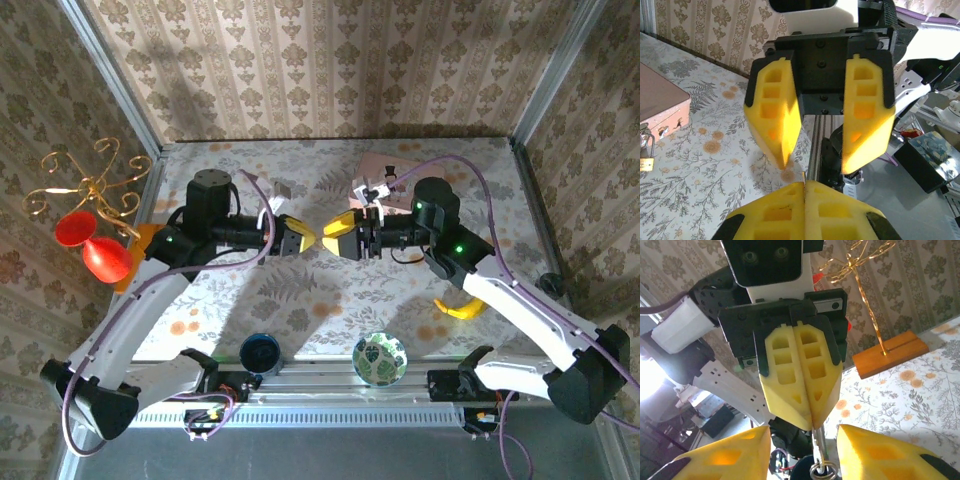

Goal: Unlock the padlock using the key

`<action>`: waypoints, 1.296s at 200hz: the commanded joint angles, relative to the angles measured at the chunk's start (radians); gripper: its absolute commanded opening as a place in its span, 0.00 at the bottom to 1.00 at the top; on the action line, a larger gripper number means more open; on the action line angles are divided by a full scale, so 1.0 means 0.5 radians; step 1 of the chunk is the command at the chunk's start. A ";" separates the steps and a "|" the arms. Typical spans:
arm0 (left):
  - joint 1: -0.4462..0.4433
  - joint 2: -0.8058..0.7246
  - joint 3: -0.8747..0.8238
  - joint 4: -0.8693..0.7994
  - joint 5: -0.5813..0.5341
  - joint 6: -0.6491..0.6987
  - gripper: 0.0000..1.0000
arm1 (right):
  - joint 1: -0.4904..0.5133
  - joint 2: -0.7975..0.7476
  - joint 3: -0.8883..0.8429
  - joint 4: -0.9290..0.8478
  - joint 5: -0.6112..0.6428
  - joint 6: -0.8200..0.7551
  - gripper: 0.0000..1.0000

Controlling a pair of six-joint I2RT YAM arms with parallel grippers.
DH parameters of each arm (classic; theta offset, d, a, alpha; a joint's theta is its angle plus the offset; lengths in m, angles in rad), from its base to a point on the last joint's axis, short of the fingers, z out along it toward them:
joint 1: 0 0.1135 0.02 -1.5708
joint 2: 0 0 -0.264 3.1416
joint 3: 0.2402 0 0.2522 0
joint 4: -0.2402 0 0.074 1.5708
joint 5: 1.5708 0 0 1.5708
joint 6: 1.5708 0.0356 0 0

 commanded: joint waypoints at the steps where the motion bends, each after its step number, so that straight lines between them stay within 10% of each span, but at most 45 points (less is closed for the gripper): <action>1: -0.015 -0.004 0.056 -0.016 0.061 0.049 0.00 | 0.021 0.035 0.069 -0.065 -0.052 -0.060 0.38; 259: 0.030 -0.066 -0.023 0.133 0.055 -0.038 0.00 | 0.027 -0.008 -0.021 -0.104 -0.014 -0.104 0.24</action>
